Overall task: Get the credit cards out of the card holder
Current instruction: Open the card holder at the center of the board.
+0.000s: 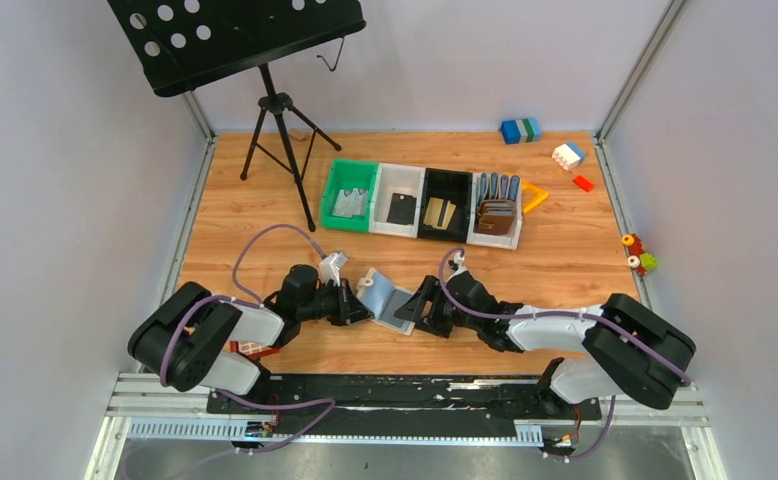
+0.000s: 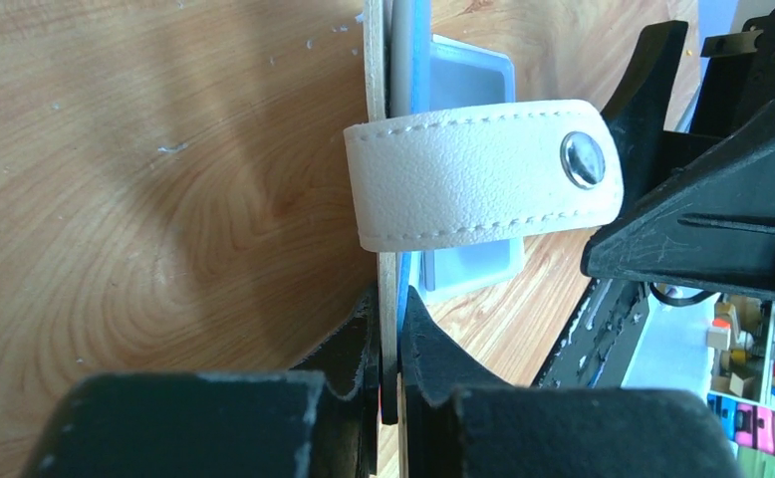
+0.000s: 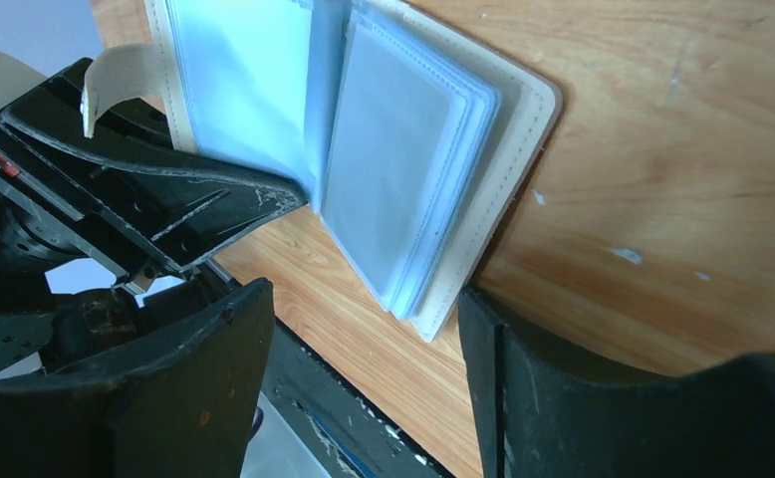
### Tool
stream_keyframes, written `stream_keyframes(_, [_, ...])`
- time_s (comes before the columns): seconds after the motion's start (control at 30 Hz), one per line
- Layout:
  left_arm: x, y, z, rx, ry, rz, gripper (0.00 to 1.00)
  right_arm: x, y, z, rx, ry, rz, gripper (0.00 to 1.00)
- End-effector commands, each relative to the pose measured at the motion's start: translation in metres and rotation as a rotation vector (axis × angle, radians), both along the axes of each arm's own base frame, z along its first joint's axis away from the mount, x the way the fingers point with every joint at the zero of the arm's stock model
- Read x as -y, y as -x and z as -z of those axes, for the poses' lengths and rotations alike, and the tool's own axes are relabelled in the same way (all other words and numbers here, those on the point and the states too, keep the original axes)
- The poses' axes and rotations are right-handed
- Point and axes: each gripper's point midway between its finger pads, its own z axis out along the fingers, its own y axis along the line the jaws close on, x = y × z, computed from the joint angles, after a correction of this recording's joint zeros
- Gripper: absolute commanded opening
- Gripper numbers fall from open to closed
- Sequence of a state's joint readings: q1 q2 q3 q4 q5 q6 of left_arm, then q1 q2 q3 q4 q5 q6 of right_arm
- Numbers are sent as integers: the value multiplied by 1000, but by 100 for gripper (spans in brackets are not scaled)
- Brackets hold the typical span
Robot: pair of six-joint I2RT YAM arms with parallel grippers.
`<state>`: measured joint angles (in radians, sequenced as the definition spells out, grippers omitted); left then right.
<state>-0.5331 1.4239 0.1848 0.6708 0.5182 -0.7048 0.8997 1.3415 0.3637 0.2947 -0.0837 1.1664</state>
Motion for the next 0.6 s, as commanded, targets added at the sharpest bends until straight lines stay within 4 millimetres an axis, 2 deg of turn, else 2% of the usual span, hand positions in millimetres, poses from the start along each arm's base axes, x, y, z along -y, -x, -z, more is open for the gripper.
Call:
stream_keyframes(0.0, [-9, 1, 17, -27, -74, -12, 0, -17, -3, -5, -36, -93, 8, 67])
stream_keyframes(0.23, [-10, 3, 19, -29, -82, -2, 0, -35, -10, -40, 32, -214, -25, 60])
stream_keyframes(0.4, [-9, 4, 16, -23, -72, 2, 0, -40, -16, -41, 42, -175, -36, 55])
stream_keyframes(0.5, [-10, 4, 14, -17, -76, -1, 0, -40, -17, -39, 50, -164, -35, 56])
stream_keyframes(0.57, [-10, 4, 12, -12, -74, 2, 0, -40, -19, -39, 56, -155, -36, 65])
